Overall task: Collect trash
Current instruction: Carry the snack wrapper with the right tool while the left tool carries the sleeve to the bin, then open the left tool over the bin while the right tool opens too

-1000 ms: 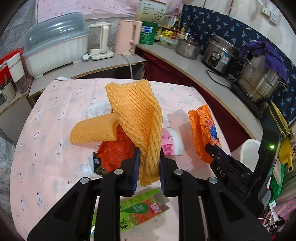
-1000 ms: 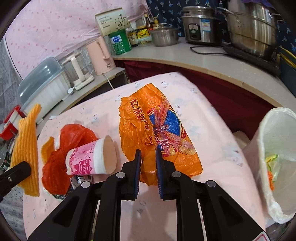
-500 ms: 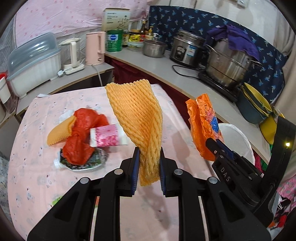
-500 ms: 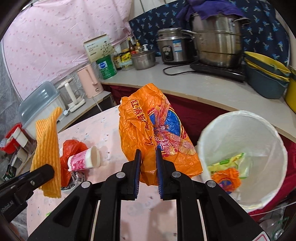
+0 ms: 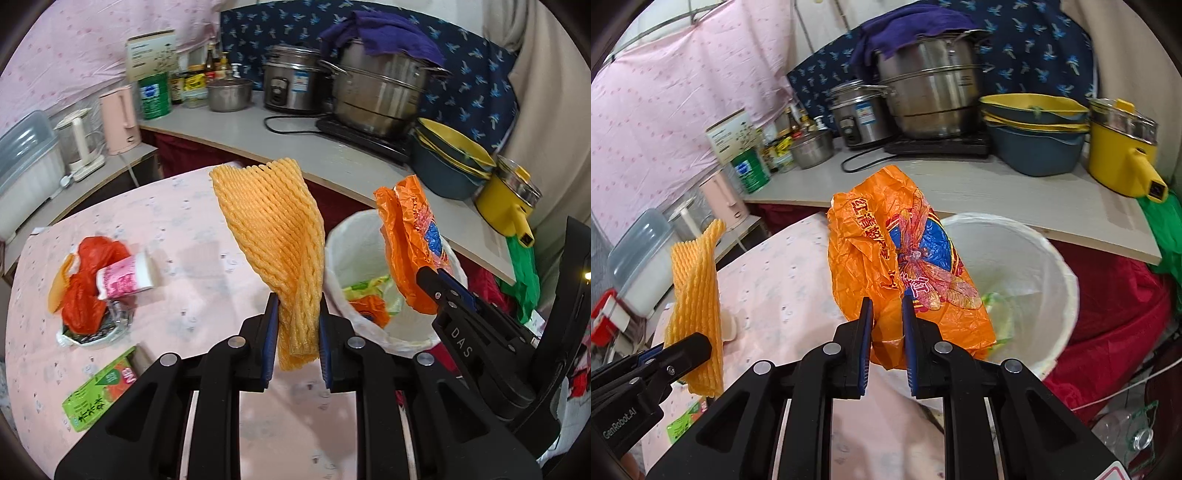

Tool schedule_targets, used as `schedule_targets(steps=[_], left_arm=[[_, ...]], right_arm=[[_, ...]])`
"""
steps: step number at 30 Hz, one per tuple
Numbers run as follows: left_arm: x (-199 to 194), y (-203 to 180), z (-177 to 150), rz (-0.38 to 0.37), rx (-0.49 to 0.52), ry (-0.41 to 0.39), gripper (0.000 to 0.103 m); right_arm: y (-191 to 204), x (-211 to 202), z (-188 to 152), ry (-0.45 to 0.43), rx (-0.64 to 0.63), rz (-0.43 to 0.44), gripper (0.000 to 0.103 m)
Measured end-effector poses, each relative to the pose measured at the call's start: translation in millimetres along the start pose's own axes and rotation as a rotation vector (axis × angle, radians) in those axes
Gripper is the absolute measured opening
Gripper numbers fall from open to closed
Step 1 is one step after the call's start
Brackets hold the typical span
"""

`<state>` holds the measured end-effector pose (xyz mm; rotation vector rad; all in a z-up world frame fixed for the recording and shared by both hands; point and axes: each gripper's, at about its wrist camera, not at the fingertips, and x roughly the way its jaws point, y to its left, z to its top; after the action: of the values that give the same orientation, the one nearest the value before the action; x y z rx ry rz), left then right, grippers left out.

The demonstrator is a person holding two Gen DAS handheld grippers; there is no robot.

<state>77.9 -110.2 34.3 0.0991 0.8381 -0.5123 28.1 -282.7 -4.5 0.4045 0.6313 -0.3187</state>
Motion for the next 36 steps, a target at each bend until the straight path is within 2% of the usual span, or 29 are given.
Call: schedule_targets(steps=[6,16,25,31,34,36], left_arm=[[15,-35,1,-0.05,0.061,0.023,0.019],[49,-75,2,-0.142,0.13,0.086,0.019],[77,-82,3,-0.213,0.103,0.13,0.024],[84,-82,5,-0.241,0.106,0.128,0.036],[85,-81,6,-0.244,0.107,0.121,0.054],[84,-81,7,-0.237,0.105,0.106,0.056]], right_arm=[[-41,-3,-2,-0.004,0.061,-0.037,0.015],[-85,1,-9,0.001,0.13,-0.075,0.015],[-99,15,-12,0.018,0.16,-0.086,0.015],[-102,23,-10,0.026,0.163,-0.087,0.015],[-102,26,-10,0.027,0.168,-0.089,0.015],[-102,27,-10,0.029,0.17,-0.089,0.016]])
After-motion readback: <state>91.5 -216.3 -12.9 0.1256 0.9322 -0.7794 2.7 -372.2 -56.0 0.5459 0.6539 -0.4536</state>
